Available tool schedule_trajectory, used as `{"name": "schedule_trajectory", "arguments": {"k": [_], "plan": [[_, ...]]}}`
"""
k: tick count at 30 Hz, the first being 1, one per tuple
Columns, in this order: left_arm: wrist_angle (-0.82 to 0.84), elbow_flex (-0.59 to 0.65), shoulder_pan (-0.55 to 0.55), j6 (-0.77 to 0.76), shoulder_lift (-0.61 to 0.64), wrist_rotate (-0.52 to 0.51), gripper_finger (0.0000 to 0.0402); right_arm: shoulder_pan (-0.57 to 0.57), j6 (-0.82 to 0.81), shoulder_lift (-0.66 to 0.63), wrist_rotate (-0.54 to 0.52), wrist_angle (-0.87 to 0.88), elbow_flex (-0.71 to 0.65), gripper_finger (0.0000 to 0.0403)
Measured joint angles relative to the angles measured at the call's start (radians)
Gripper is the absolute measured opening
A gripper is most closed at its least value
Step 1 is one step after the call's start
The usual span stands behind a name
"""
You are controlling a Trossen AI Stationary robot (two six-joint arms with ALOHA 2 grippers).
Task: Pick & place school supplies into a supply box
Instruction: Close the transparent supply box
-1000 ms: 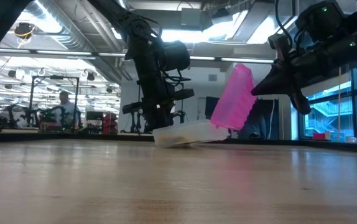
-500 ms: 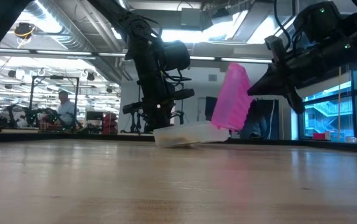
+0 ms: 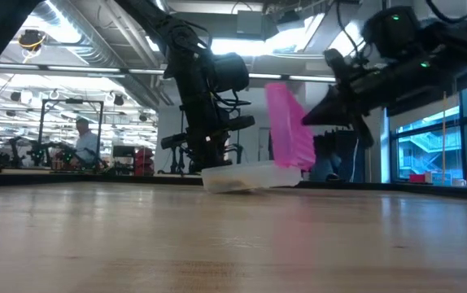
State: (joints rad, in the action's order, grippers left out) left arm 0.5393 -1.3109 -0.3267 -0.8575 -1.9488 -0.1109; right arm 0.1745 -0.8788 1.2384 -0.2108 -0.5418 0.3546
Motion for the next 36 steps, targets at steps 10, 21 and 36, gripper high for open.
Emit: {"name": "schedule_trajectory", "arguments": {"k": [10,21,36], "plan": [[0.001,0.0,0.0,0.017,0.0,-0.004,0.0004,0.011,0.103,0.088,0.002,0.178,0.137,0.0004],[-0.043,0.001,0.0,0.08,-0.002,-0.015,0.0015,0.011,0.099,0.089,0.003,0.18,0.137,0.0004],[-0.054,0.002,-0.001,0.086,-0.003,-0.015,0.0133,0.011,0.1,0.089,0.021,0.182,0.137,0.0004]]}}
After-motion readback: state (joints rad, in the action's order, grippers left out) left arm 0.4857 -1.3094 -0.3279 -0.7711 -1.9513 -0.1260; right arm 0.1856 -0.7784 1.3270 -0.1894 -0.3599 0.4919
